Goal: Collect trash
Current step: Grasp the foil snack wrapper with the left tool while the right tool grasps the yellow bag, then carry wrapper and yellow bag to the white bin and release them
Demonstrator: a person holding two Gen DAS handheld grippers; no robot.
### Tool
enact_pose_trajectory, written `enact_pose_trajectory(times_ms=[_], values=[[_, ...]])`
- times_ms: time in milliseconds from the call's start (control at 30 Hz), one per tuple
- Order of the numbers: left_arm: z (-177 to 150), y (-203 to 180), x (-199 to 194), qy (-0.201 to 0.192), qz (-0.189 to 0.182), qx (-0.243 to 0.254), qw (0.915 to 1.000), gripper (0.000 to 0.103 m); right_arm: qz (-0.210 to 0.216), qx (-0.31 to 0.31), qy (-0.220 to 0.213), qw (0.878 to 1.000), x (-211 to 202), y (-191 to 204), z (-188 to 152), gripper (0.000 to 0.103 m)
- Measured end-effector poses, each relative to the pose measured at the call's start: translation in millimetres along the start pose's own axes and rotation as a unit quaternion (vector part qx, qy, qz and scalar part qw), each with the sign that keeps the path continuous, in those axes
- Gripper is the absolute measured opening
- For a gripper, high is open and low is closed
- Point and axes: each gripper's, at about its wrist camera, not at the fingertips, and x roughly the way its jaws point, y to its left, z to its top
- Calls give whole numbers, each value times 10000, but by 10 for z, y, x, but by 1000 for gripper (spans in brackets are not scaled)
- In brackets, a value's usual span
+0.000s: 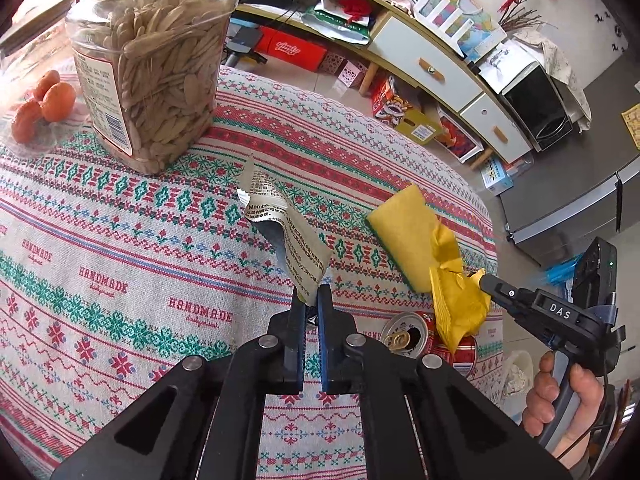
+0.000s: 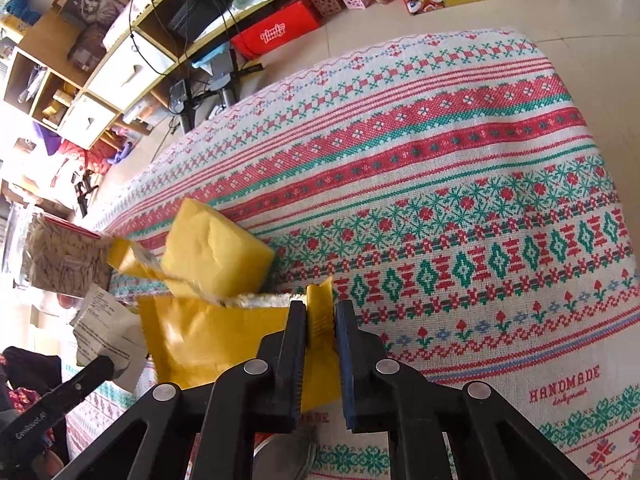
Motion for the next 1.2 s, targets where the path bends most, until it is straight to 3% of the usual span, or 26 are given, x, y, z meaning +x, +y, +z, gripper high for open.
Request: enact_pose_trajectory(times_ms=[133,300,567,900,1200], values=[[-101,-53,-207,-63,-112,105,9999,4,-162,-246,-300,9991,-323,88,-25,11],[-208,-183,-478,-188,-259,280,9991,4,-881,-519,-696,9923,-641,55,-75,11],[-626,-515,-824,-208,-697,739,9946,4,-1012,-489,-957,9890,-1104,-113,-258,11],[-1204,-1244,-832,180,-1123,1716,9786,4,-1516,-614,-1215,9790,-1667,-404,-595,11],[-1665,-1719,-616,563,-1366,2113,9662,4,-2011,-367,-1237,9710,-2045,-960,-948,11]])
